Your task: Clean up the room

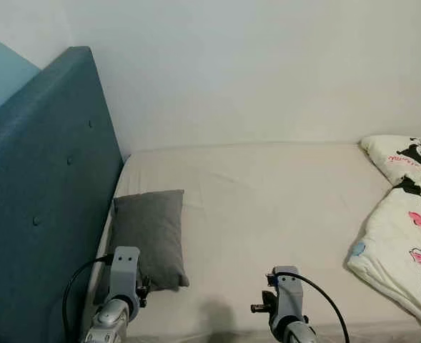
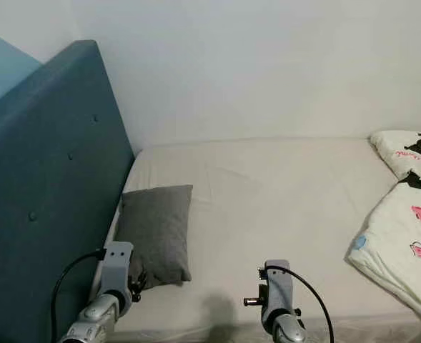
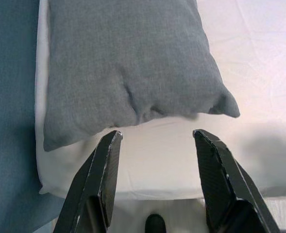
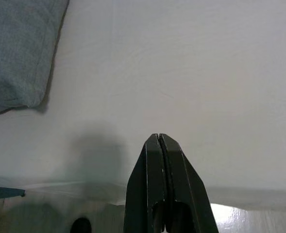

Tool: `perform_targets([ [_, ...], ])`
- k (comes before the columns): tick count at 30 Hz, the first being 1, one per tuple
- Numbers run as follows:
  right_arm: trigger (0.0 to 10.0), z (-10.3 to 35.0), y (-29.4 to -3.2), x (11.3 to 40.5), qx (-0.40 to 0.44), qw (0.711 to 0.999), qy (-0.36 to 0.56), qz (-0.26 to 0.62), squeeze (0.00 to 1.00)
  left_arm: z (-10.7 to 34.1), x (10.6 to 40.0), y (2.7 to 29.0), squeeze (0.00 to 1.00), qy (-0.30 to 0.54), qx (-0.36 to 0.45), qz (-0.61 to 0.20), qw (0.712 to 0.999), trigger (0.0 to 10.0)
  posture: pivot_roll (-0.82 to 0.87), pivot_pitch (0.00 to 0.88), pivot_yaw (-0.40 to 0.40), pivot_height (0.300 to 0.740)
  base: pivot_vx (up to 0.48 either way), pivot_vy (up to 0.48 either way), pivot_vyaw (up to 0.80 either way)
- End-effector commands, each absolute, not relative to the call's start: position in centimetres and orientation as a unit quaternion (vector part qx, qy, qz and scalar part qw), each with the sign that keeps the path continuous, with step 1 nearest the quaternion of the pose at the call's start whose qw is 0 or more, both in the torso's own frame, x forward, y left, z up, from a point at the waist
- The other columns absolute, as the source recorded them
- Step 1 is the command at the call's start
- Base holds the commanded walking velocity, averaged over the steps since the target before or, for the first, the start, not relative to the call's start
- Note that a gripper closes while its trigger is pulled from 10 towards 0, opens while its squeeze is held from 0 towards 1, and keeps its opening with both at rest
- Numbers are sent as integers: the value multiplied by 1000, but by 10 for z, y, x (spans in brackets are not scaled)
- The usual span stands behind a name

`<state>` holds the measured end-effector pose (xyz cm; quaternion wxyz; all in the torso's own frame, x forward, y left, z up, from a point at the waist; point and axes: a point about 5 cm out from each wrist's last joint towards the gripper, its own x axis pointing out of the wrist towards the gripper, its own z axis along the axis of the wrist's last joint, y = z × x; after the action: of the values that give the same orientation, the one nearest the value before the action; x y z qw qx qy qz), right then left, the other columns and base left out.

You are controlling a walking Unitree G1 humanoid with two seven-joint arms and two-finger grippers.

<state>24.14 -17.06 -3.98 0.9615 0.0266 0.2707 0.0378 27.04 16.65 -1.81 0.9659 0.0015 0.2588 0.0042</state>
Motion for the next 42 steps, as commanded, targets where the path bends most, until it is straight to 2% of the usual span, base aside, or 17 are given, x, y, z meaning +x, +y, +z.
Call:
perform_targets([
  [1,10000,-43,-169,237,33,959,279,35,0,-23,265,172,0,273,7,7,962,10000,26,68,-13,729,0,480,0],
  [10,10000,-43,-169,239,35,959,278,33,0,-18,269,168,0,248,18,1,969,10000,29,81,-14,729,0,0,0],
  [33,10000,-43,-170,237,18,960,276,40,0,-24,262,172,0,262,15,16,965,10000,27,88,-15,729,0,0,0],
  [38,10000,-45,-169,235,-12,957,285,51,0,-32,254,176,0,287,28,23,957,10000,27,79,-19,729,0,0,0],
  [42,10000,-49,-170,231,-36,952,299,59,0,-50,237,180,0,361,43,12,932,10000,22,69,-17,729,0,0,0],
])
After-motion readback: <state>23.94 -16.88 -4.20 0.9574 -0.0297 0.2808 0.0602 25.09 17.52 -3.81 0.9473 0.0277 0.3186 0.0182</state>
